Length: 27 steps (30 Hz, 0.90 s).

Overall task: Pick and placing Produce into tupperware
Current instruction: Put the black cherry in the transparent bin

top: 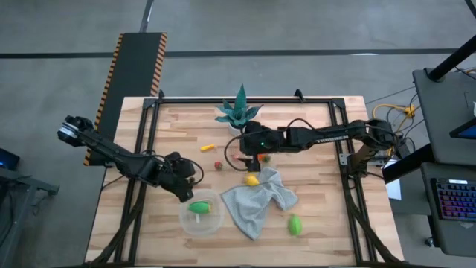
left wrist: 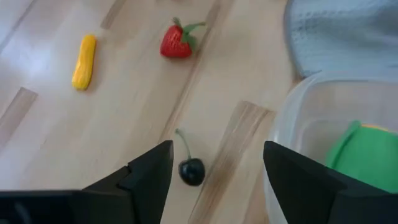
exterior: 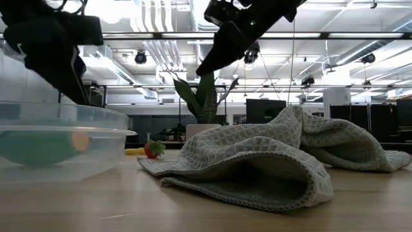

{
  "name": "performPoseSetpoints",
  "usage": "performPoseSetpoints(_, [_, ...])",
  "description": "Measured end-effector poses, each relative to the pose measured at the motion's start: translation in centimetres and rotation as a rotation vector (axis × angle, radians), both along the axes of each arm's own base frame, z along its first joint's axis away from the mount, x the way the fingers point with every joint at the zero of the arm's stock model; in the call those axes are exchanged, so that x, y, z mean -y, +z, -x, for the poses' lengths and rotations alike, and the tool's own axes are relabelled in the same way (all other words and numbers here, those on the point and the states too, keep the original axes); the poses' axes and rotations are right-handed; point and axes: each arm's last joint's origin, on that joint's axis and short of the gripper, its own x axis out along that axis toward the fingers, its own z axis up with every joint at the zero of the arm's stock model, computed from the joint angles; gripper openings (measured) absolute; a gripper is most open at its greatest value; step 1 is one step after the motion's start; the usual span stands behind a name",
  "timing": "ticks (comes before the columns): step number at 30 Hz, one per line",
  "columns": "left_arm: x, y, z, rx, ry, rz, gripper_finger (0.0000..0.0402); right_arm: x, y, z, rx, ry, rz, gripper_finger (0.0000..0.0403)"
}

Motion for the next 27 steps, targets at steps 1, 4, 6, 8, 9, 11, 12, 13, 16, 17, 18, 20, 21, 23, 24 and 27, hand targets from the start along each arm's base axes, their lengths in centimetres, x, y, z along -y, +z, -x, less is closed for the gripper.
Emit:
performPoseSetpoints(1, [0.0, -0.3, -0.1, -0.02, 0.009, 0.004, 0.0232, 0.2, 0.1, 0.2, 0.002, -0.004, 0.0, 0.0363])
performPoseSetpoints(4, [-0.3, -1.3, -0.1, -0.115, 0.033, -0.014, 0.023, 0.6, 0.4, 0.5, 0.006, -0.018, 0.0, 0.0363])
performPoseSetpoints(6, [-0.5, -2.0, -0.3, -0.159, 0.055, -0.015, 0.023, 0.9, 0.3, 0.6, 0.0, -0.024, 0.0, 0.0363])
performPoseSetpoints(8, [-0.6, -2.6, -0.5, -0.186, 0.065, -0.013, 0.023, 1.1, 0.2, 0.6, -0.001, -0.028, 0.0, 0.0363])
performPoseSetpoints(9, [-0.6, -2.9, -0.7, -0.206, 0.066, -0.003, 0.023, 1.1, 0.2, 0.6, -0.003, -0.03, 0.0, 0.0364])
performPoseSetpoints(11, [-0.7, -3.5, -1.0, -0.247, 0.058, 0.03, 0.023, 1.2, 0.1, 0.7, -0.005, -0.031, 0.0, 0.0364])
performPoseSetpoints(12, [-0.7, -3.8, -1.2, -0.266, 0.055, 0.044, 0.023, 1.3, 0.1, 0.7, -0.007, -0.031, 0.0, 0.0364])
performPoseSetpoints(13, [-0.7, -4.0, -1.4, -0.276, 0.05, 0.051, 0.023, 1.3, 0.0, 0.7, -0.009, -0.033, 0.0, 0.0364])
performPoseSetpoints(16, [-0.8, -4.7, -1.8, -0.307, 0.033, 0.043, 0.023, 1.5, -0.2, 0.8, -0.014, -0.038, -0.001, 0.0364])
performPoseSetpoints(17, [-0.9, -4.9, -1.9, -0.313, 0.027, 0.039, 0.023, 1.6, -0.2, 0.8, -0.015, -0.038, 0.001, 0.0364])
performPoseSetpoints(18, [-0.9, -5.1, -2.1, -0.317, 0.018, 0.036, 0.023, 1.6, -0.3, 0.8, -0.017, -0.038, 0.003, 0.0364])
performPoseSetpoints(20, [-1.1, -5.5, -2.3, -0.329, 0.021, 0.032, 0.023, 1.7, -0.4, 0.9, -0.023, -0.038, 0.006, 0.0364])
performPoseSetpoints(21, [-1.2, -5.7, -2.4, -0.339, 0.023, 0.029, 0.023, 1.7, -0.5, 0.9, -0.025, -0.037, 0.008, 0.0364])
performPoseSetpoints(23, [-1.4, -6.0, -2.7, -0.35, 0.015, 0.031, 0.023, 1.8, -0.6, 1.0, -0.029, -0.037, 0.009, 0.0364])
performPoseSetpoints(24, [-1.5, -6.2, -2.8, -0.36, 0.011, 0.03, 0.023, 1.8, -0.6, 1.0, -0.03, -0.036, 0.01, 0.0364])
performPoseSetpoints(27, [-1.7, -6.5, -3.0, -0.377, 0.011, 0.041, 0.023, 1.9, -0.7, 1.1, -0.035, -0.036, 0.013, 0.0364])
